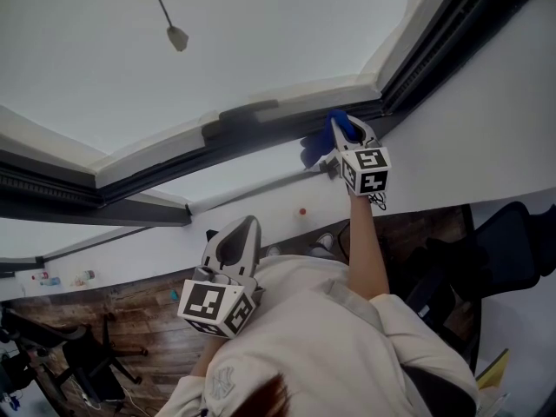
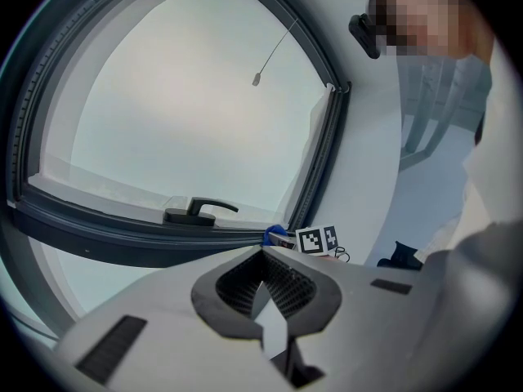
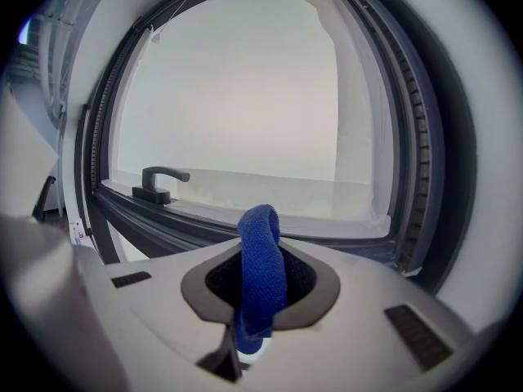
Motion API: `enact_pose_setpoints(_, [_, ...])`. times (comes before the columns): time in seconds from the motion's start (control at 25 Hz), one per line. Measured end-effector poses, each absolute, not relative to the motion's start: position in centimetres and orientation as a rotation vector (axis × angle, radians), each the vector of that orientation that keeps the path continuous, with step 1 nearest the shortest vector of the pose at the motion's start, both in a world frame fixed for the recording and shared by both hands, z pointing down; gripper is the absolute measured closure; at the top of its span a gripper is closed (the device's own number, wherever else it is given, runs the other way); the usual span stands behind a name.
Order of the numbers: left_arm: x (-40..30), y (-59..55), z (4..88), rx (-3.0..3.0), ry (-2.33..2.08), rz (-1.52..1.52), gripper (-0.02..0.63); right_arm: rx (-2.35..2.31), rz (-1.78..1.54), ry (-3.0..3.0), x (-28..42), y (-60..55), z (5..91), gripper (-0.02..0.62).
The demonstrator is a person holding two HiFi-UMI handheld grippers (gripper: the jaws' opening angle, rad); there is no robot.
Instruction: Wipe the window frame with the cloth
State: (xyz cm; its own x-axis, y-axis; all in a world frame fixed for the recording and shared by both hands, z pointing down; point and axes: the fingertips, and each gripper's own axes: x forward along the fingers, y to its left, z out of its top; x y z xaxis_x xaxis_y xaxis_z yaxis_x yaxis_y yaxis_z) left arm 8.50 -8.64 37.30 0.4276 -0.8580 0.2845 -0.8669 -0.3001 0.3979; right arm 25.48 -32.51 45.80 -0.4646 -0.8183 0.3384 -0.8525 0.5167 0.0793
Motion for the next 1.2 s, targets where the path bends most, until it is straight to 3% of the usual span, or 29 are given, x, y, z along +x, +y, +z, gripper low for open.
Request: enact_pose_setpoints(1.2, [10.7,-9.5,37.8,2.15,-1.484,0.03,0.601,1.418,0.167,-2.425,29.2,-33.9,45.8,0.546])
